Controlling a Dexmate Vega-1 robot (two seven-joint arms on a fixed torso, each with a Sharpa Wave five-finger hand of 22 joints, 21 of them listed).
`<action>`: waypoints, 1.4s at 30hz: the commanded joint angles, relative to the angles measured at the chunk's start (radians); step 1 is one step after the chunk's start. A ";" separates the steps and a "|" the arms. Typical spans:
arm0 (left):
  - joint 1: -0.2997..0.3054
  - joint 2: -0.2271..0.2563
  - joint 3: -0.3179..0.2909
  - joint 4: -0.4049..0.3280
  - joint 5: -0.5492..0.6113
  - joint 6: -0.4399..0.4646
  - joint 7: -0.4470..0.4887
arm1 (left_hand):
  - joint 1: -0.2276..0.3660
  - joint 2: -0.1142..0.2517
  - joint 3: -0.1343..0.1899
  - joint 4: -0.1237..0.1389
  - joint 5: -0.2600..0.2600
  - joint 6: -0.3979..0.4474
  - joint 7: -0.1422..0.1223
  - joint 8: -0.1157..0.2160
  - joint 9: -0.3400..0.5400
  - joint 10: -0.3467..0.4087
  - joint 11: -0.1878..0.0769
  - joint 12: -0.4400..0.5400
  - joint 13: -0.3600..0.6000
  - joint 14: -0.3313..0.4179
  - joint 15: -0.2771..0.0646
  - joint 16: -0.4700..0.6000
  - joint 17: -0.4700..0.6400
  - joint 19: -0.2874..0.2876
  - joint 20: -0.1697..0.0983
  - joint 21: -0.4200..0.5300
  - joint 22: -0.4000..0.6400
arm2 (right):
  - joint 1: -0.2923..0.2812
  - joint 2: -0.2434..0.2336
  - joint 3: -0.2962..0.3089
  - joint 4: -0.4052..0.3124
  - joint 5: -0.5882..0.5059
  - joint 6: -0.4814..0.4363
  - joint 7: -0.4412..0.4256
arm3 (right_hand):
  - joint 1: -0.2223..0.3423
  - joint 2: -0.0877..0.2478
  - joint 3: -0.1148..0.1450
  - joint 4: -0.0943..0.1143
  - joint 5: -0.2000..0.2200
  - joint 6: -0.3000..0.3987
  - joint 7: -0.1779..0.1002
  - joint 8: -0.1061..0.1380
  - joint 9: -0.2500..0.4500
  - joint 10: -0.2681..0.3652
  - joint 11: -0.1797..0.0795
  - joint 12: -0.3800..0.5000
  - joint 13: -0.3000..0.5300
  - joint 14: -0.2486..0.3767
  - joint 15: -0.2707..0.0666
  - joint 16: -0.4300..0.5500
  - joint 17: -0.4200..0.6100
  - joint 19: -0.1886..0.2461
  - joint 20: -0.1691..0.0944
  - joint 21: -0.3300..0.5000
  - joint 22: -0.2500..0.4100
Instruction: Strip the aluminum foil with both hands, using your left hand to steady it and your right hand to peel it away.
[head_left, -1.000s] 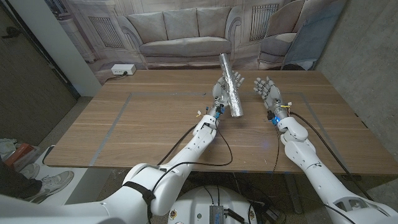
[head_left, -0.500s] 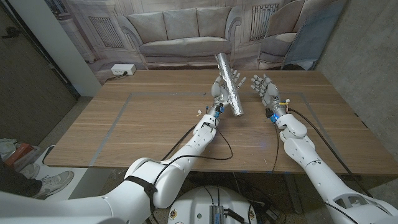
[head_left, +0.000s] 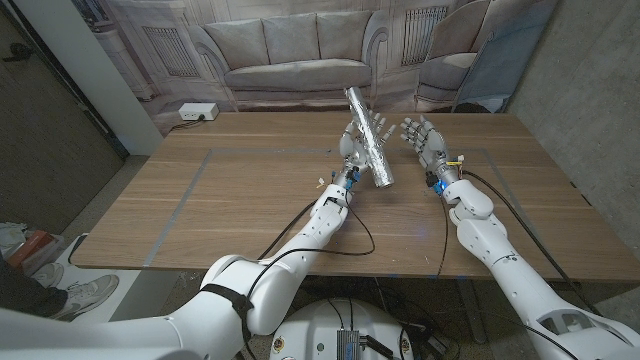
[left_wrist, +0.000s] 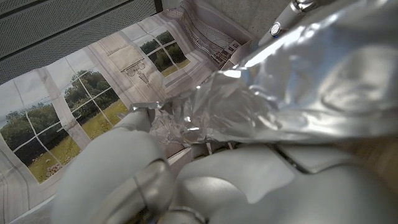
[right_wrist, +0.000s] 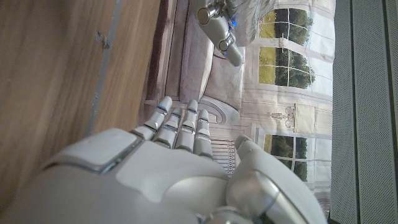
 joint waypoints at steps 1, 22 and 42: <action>0.062 0.000 0.000 -0.105 -0.007 0.012 0.115 | 0.025 0.027 0.020 -0.009 0.008 0.037 -0.022 0.007 -0.008 0.020 -0.021 0.017 0.005 0.001 -0.045 0.014 0.010 0.011 0.001 -0.006 0.005 | -0.041 -0.071 -0.020 -0.179 -0.066 -0.095 -0.041 | 0.024 -0.022 -0.003 -0.028 -0.003 -0.007 0.011 -0.003 0.002 -0.004 0.015 -0.007 0.005 0.013 0.033 0.002 0.001 0.006 -0.005 -0.006 -0.001; 0.137 0.000 0.019 -0.253 -0.069 0.078 0.272 | -0.010 0.004 -0.005 -0.005 0.000 0.074 0.014 0.018 -0.026 0.009 -0.015 0.020 0.010 -0.030 -0.045 0.012 0.019 -0.019 -0.006 -0.033 0.006 | -0.096 -0.184 -0.054 -0.476 -0.254 -0.284 -0.170 | 0.072 -0.090 -0.028 -0.115 -0.005 0.022 0.015 0.010 0.003 0.048 0.030 0.013 0.007 0.130 0.084 0.027 0.006 0.092 0.170 -0.012 -0.003; 0.162 0.044 0.071 -0.319 -0.062 0.060 0.376 | 0.020 -0.042 -0.019 -0.052 0.006 0.169 0.021 0.074 -0.029 0.027 -0.030 0.037 0.015 -0.021 -0.055 0.011 0.018 0.002 -0.012 -0.043 0.007 | -0.067 -0.227 -0.133 -0.702 -0.421 -0.637 -0.384 | 0.173 -0.119 -0.009 -0.208 -0.002 0.095 -0.002 0.028 0.007 0.123 0.022 0.038 0.014 0.244 0.054 0.037 0.013 0.166 0.154 -0.008 0.002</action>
